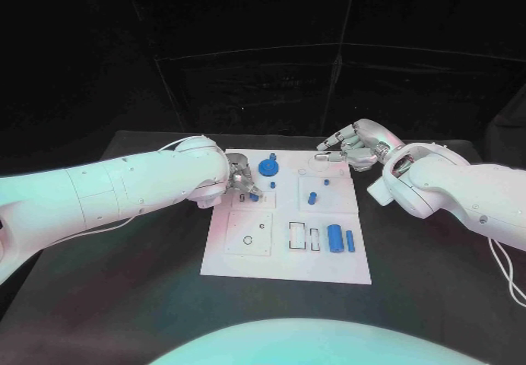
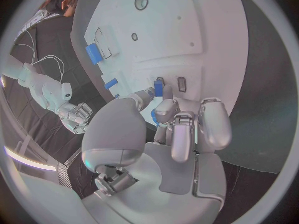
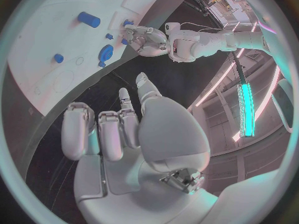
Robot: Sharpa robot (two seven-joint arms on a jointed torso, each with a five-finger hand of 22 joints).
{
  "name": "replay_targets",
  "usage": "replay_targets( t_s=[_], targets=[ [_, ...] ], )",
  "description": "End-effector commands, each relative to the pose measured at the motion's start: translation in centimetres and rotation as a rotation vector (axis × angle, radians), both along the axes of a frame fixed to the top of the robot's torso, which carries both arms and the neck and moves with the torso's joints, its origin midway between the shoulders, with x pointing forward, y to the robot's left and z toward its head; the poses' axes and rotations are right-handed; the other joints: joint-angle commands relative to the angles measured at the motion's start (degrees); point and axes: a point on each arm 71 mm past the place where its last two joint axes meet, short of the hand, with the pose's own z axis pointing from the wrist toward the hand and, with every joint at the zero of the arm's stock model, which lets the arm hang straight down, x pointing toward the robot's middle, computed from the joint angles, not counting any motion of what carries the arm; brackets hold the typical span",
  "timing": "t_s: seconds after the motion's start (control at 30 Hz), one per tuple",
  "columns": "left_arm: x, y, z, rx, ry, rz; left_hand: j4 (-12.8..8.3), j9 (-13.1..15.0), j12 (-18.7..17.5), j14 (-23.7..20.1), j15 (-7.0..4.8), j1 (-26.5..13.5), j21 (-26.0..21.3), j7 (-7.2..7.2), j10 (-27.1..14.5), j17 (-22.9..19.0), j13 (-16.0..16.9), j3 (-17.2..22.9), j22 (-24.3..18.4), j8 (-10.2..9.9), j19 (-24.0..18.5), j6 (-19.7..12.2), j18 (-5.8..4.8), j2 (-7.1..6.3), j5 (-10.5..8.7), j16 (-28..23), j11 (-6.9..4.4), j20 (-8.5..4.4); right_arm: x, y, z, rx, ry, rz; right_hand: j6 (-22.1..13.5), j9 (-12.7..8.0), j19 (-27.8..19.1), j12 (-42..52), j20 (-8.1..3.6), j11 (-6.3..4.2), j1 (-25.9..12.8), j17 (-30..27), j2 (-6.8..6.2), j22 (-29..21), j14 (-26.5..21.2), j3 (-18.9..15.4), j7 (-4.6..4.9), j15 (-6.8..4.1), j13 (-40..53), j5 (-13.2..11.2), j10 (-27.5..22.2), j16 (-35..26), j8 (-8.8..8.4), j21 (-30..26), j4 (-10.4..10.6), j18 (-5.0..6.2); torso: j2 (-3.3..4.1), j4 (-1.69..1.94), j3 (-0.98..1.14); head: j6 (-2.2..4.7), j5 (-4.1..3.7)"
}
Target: Assemble the parts on the task board
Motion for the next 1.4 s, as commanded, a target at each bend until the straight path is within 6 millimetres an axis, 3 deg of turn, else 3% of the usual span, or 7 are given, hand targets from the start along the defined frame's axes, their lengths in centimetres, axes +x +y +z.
replay_targets(
  t_s=[0.03, 0.57, 0.8, 1.17, 1.4],
  targets=[
    [-0.28, 0.06, -0.48, 0.032, 0.024, -0.004, -9.66, 0.05, 0.21, 6.05, 0.09, 0.09, 0.18, -0.06, 0.22, 15.10, 0.05, 10.02, 0.02, 0.38, 0.41, -0.11, -0.78, -0.27, 0.14, 0.18, 0.00, 0.01, -0.02, 0.17, 0.20, 0.004, -0.011, 0.008, 0.21, -0.01, -0.26, -0.30, -0.14, -0.08, -0.56, 7.18, 0.22, -0.07, 4.24, -0.38, 0.06, -0.18, 7.60, 0.29, 0.56, -0.29, 0.25, -0.30, -0.11, -0.66, -0.01, -0.08, 0.01, -0.03, 0.13],
    [-0.35, 0.23, -0.58, 0.053, 0.041, 0.001, -9.57, 0.12, 0.37, 6.05, 0.10, -0.16, 0.29, -0.06, 0.41, 15.10, 0.23, 10.32, 0.22, 0.52, 0.49, 0.01, -0.82, -0.31, 0.39, 0.18, 0.02, 0.02, -0.28, 0.65, 0.28, 0.008, -0.009, 0.021, 0.21, -0.01, -0.26, -0.30, -0.14, -0.08, -0.56, 7.18, 0.22, -0.07, 4.24, -0.38, 0.06, -0.18, 7.60, 0.29, 0.56, -0.29, 0.25, -0.30, -0.11, -0.66, 0.02, -0.10, 0.03, -0.39, -0.04],
    [-0.48, 0.16, -0.64, 0.063, 0.052, -0.005, -9.55, 0.14, 0.44, 6.05, 0.11, -0.25, 0.27, -0.06, 0.48, 15.10, 0.33, 10.35, 0.19, 0.56, 0.48, 0.03, -0.81, -0.36, 0.45, 0.18, 0.01, 0.02, -0.34, 0.72, 0.30, 0.009, -0.008, 0.023, 0.22, -0.01, -0.27, -0.34, -0.14, -0.08, -0.60, 7.10, 0.24, -0.08, 4.22, -0.46, 0.06, -0.19, 7.57, 0.31, 0.53, -0.33, 0.28, -0.31, -0.05, -0.66, 0.00, -0.08, 0.01, -0.52, 0.43],
    [-0.52, 0.33, -0.64, 0.067, 0.055, 0.000, -9.51, 0.18, 0.53, 6.05, 0.10, -0.41, 0.28, -0.09, 0.59, 15.10, 0.42, 10.48, 0.21, 0.64, 0.49, 0.10, -0.81, -0.42, 0.62, 0.18, 0.00, 0.02, -0.35, 0.74, 0.31, 0.009, -0.009, 0.023, 0.22, -0.01, -0.27, -0.34, -0.14, -0.08, -0.60, 7.10, 0.24, -0.08, 4.22, -0.46, 0.06, -0.19, 7.57, 0.31, 0.53, -0.33, 0.28, -0.31, -0.05, -0.66, -0.01, -0.06, 0.02, -1.11, 0.43],
    [-0.51, 0.26, -0.64, 0.068, 0.056, -0.001, -9.40, 0.23, 0.60, 6.05, 0.09, -0.64, 0.34, -0.12, 0.69, 15.10, 0.48, 10.55, 0.32, 0.72, 0.54, 0.15, -0.83, -0.44, 0.70, 0.18, -0.02, 0.02, -0.33, 0.79, 0.30, 0.009, -0.009, 0.024, 0.22, -0.01, -0.27, -0.34, -0.14, -0.08, -0.60, 7.10, 0.24, -0.08, 4.22, -0.46, 0.06, -0.19, 7.57, 0.31, 0.53, -0.33, 0.28, -0.31, -0.05, -0.66, 0.00, -0.10, 0.01, -1.08, 0.46]
  ],
)
